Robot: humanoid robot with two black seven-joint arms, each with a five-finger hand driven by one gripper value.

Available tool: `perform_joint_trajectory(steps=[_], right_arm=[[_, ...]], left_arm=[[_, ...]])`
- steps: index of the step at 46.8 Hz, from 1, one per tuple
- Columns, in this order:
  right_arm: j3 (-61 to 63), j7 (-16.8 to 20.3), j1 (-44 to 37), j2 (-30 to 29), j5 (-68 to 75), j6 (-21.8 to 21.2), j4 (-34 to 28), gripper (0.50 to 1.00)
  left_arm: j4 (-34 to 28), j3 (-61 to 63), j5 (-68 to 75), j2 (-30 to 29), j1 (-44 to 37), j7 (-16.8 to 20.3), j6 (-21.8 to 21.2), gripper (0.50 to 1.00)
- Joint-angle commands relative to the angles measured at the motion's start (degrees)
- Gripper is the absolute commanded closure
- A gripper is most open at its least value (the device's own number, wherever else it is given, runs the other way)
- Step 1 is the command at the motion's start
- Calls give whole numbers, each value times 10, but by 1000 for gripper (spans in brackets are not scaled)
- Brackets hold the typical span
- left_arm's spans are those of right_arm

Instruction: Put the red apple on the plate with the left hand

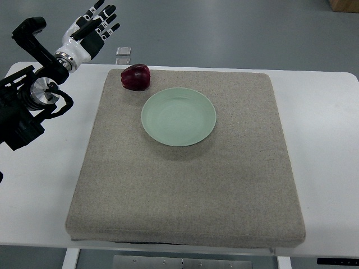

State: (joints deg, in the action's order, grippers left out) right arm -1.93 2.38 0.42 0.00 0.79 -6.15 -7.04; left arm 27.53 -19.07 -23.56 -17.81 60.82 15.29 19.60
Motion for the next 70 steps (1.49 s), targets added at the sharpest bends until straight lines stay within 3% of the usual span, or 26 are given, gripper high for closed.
perform_joint_trajectory(steps=[1, 55, 70], right_arm=[[0, 0, 0, 0, 0, 0, 0, 568], [0, 0, 0, 0, 0, 0, 0, 570], [0, 0, 0, 0, 0, 0, 0, 568]], left_arm=[[1, 0, 0, 1, -1, 1, 0, 506], [-20, -14, 9, 1, -1, 1, -11, 508], [-10, -7, 79, 1, 5, 1, -43, 512]])
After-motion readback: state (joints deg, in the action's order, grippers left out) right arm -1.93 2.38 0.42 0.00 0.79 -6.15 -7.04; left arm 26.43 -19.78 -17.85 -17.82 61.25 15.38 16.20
